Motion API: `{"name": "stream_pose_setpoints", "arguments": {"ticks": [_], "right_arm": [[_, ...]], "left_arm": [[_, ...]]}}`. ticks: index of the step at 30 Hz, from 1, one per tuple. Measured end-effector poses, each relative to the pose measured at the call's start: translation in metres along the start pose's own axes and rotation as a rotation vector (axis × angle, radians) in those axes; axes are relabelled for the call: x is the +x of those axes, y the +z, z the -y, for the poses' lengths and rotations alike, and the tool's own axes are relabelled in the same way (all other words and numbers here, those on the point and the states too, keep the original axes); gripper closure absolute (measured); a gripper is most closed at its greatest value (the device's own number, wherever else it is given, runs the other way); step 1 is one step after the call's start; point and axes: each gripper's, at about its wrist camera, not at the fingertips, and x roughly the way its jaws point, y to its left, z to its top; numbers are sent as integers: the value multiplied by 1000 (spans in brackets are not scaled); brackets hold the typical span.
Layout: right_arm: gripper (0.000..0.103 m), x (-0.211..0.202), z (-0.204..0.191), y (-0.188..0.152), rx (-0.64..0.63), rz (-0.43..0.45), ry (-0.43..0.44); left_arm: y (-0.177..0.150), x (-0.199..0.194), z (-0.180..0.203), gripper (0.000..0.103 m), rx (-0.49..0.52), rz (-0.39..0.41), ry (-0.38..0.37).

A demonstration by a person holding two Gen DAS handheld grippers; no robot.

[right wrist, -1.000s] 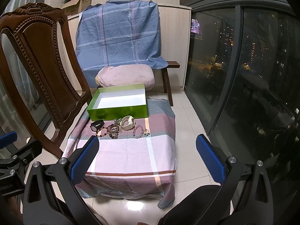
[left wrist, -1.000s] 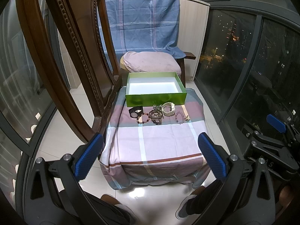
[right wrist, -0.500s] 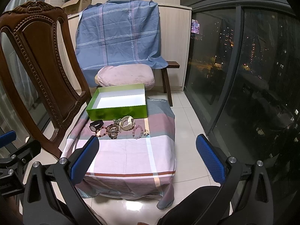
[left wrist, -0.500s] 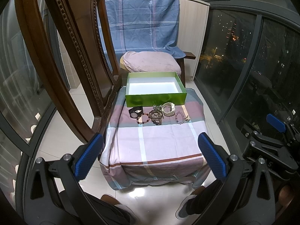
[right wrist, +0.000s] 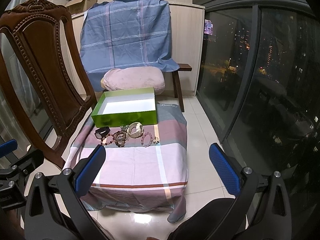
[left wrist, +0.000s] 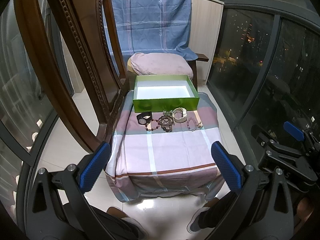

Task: Organize jewelry

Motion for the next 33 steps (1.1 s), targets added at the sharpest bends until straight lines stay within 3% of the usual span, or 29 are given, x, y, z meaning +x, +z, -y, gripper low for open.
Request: {"name": "stream_pose_setpoints", "arguments": {"ticks": [10, 14, 17, 21, 22, 24, 28, 33], "right_arm": [[3, 14, -1, 0, 2, -25, -7], [3, 22, 2, -2, 13, -20, 11], [3, 12, 9, -3, 29, 115, 31], [3, -5, 12, -16, -8, 396, 6], [3, 4, 9, -17, -39, 384, -18], [3, 31, 7, -12, -96, 249, -22], [3, 98, 26, -14, 4, -13, 59], [3, 155, 43, -6, 33, -121, 90]], "left_arm": [[-1, 15, -2, 3, -4, -24, -6], [-3, 24, -9, 3, -47, -19, -66], [-6, 28, -11, 3, -33, 32, -98], [-14, 43, -11, 3, -18, 79, -150], [-17, 49, -13, 3, -39, 111, -175], [-19, 60, -17, 3, -68, 123, -182], [-16, 99, -26, 3, -89, 19, -191], [-2, 143, -21, 3, 30, -78, -95]]}}
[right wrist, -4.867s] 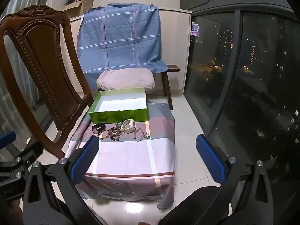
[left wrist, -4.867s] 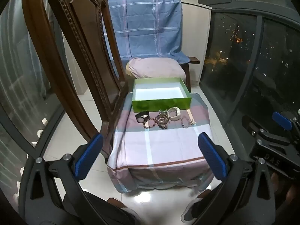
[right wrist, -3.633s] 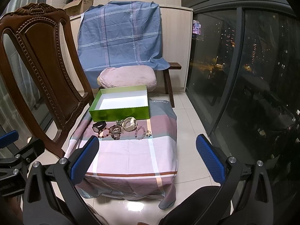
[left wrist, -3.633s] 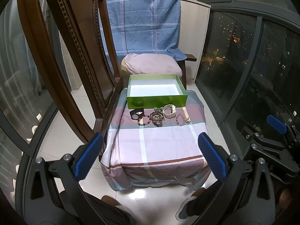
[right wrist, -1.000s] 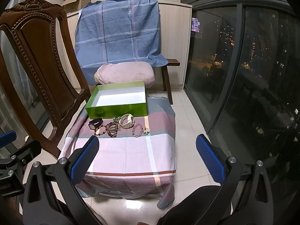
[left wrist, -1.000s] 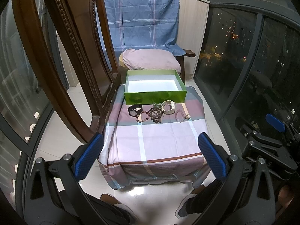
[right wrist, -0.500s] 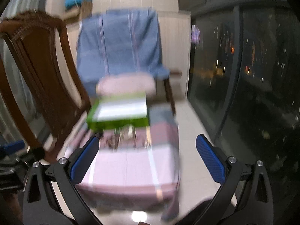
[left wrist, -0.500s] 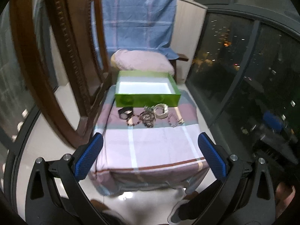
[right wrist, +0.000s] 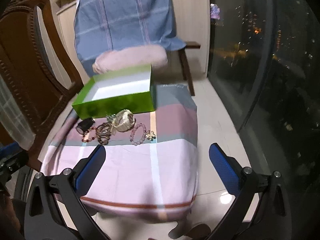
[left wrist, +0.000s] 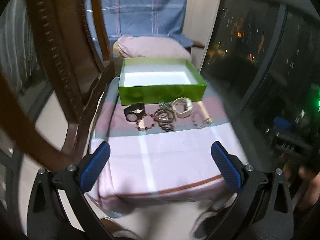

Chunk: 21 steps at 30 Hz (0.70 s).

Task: Organize jewelry
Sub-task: 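Reach the right gripper to the gold flower brooch and grasp it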

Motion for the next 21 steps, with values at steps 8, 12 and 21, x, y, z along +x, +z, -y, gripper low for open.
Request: {"name": "stream_pose_setpoints", "arguments": {"ticks": [8, 12, 21], "right_arm": [[27, 100, -4, 18, -147, -125, -65], [44, 148, -17, 3, -230, -223, -41], [65, 182, -25, -6, -238, -259, 16]], "left_arm": [[33, 77, 1, 3, 87, -50, 30], [23, 116, -12, 3, 30, -89, -23], [15, 152, -31, 3, -31, -129, -51]]}}
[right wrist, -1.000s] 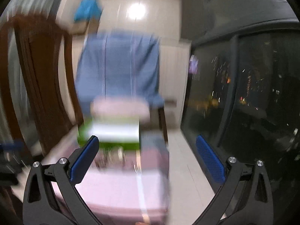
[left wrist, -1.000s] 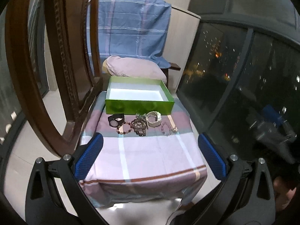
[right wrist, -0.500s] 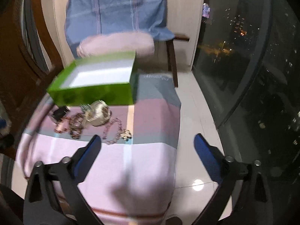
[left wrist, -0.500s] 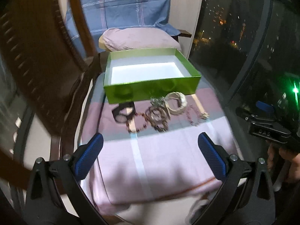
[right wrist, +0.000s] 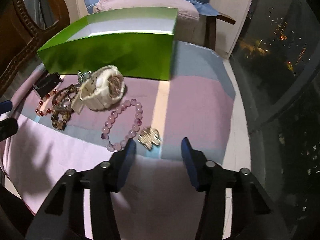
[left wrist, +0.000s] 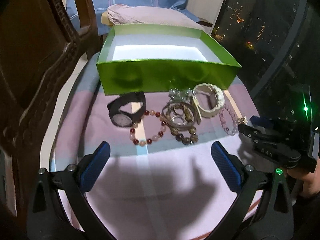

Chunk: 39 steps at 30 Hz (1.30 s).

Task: Organize jewelry
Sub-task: 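Reach the right gripper to the gold flower brooch and grasp it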

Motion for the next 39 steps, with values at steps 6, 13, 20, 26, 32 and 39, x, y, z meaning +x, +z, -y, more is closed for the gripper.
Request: {"name": "stream_pose_setpoints", "arguments": {"ticks": [6, 13, 20, 26, 32, 39], "right_arm": [[82, -2, -7, 3, -2, -7, 68], [82, -28, 3, 4, 59, 70, 130], [82, -36, 10, 6, 89, 98, 148], [82, -39, 14, 2, 82, 93, 164], [82, -41, 16, 3, 83, 96, 173], [82, -41, 16, 1, 81, 89, 184]], "left_arm": [[14, 5, -7, 4, -8, 31, 21], [22, 19, -4, 6, 8, 13, 32], [21, 46, 9, 34, -15, -51, -22], [20, 54, 29, 53, 73, -60, -26], [20, 52, 51, 53, 264, -55, -37], [24, 71, 60, 72, 375, -99, -27]]}}
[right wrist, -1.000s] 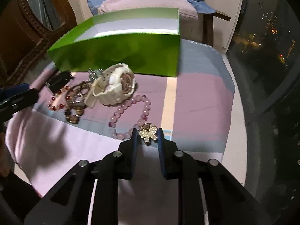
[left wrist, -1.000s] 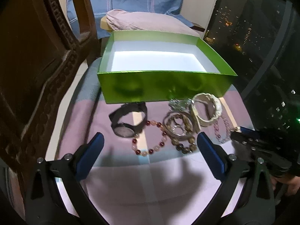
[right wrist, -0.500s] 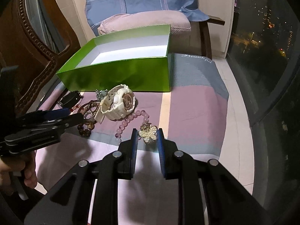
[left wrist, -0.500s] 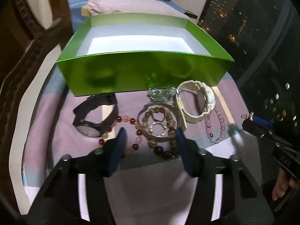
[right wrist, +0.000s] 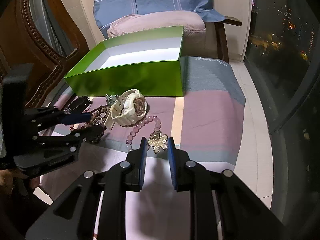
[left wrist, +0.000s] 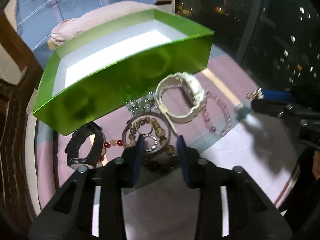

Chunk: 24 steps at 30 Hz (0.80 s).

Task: Organize jewelry
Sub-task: 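Reach the right gripper to the gold flower brooch and grasp it, then lower the left gripper onto the dark bangle and grasp it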

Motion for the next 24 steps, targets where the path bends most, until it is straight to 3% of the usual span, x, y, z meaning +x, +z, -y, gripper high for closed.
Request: {"name": "stream_pose_setpoints", "arguments": {"ticks": [2, 4, 12, 21, 24], "right_arm": [[82, 0, 0, 0, 2, -2, 2], [82, 0, 0, 0, 1, -3, 3], [82, -5, -2, 1, 0, 10, 9], [82, -47, -22, 7, -3, 125, 23], [82, -60, -27, 7, 1, 156, 27]], "left_arm": [[1, 7, -1, 77, 19, -20, -8], [0, 8, -6, 88, -1, -35, -26], [-4, -15, -20, 93, -62, 17, -62], [-10, -122, -31, 93, -289, 239, -206], [-14, -141, -35, 93, -347, 292, -237]]}}
